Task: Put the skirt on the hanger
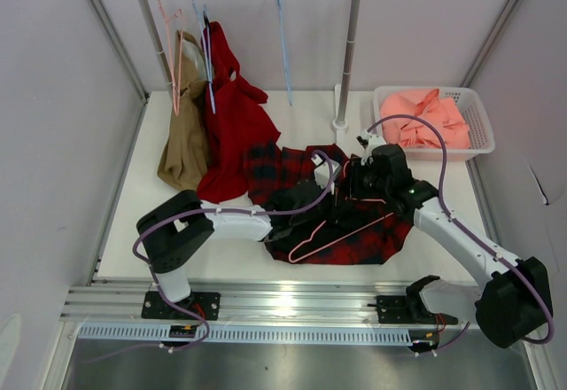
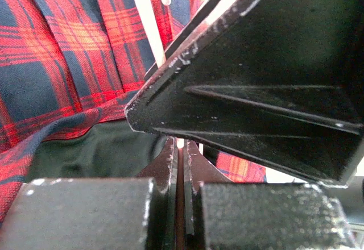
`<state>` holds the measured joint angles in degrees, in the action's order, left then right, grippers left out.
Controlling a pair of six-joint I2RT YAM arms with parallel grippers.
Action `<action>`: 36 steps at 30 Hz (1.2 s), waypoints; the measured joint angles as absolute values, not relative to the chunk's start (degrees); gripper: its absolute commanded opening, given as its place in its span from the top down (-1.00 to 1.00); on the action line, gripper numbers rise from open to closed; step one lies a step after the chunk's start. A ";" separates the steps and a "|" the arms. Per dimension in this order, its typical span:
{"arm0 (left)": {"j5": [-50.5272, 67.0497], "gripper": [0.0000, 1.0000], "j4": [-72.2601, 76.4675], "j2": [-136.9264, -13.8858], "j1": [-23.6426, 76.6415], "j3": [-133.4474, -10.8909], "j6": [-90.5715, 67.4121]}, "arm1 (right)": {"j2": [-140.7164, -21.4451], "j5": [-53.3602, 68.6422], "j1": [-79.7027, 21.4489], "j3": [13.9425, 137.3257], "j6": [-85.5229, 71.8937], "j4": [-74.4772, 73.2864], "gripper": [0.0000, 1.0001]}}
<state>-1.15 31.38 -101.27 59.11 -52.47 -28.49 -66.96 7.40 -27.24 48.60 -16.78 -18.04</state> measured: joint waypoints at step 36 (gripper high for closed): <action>2.09 0.03 22.96 -88.58 55.61 -45.21 -23.59 | -65.80 -2.15 -30.06 46.13 -13.43 -16.05 1.00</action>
<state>2.09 22.96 -88.58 55.61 -45.21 -23.59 -65.80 -2.15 -30.06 46.13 -13.43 -16.05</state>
